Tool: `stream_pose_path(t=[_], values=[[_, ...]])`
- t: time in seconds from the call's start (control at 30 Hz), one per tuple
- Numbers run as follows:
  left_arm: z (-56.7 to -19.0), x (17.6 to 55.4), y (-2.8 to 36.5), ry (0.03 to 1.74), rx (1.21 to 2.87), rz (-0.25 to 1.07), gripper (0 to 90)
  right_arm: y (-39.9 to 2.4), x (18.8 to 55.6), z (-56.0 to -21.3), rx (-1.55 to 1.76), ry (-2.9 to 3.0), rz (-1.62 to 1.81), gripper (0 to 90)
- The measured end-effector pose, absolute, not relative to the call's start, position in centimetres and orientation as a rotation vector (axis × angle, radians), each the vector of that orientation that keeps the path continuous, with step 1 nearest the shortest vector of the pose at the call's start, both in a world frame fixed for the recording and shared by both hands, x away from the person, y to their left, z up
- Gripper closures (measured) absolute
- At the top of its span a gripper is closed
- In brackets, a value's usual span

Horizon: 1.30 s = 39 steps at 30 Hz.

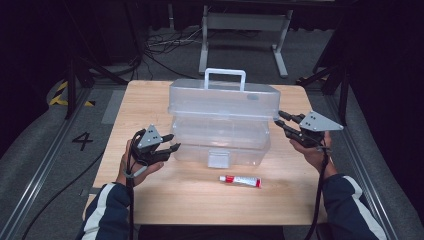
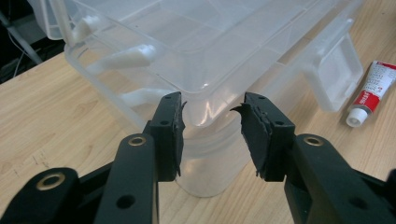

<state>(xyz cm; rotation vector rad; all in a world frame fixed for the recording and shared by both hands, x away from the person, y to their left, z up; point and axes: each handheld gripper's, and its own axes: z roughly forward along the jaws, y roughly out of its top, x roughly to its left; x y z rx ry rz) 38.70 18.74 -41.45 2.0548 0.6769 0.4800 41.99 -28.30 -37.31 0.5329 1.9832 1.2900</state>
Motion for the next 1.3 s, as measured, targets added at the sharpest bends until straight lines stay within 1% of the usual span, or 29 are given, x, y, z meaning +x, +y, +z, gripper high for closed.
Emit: stream_pose_path(t=[0.07, 0.1, 0.23, 0.47, 0.93, 1.07, 1.3], values=[[-41.5, 38.7, 18.7, 0.676, 2.055, 0.476, 58.1, -28.1, 41.8, -37.2, 0.521, 1.963, 1.273, 72.5], [-41.5, 38.7, 18.7, 0.677, 2.052, 0.471, 57.5, -27.8, 41.6, -36.9, 0.511, 1.921, 1.257, 74.4], [-41.5, 38.8, 18.9, 0.677, 2.038, 0.455, 58.7, -27.7, 41.6, -36.8, 0.526, 1.884, 1.260, 75.7], [-41.5, 38.7, 18.7, 0.669, 2.046, 0.443, 58.0, -27.1, 41.9, -36.5, 0.556, 1.808, 1.237, 78.5], [-41.4, 38.5, 18.5, 0.629, 2.067, 0.432, 55.2, -26.9, 43.1, -35.2, 0.593, 1.797, 1.227, 80.3], [-41.2, 38.1, 17.9, 0.605, 2.109, 0.464, 55.1, -26.9, 43.5, -34.8, 0.613, 1.803, 1.234, 80.4], [-41.0, 38.4, 16.8, 0.548, 2.132, 0.424, 54.9, -26.7, 44.2, -34.2, 0.645, 1.799, 1.242, 81.0]])
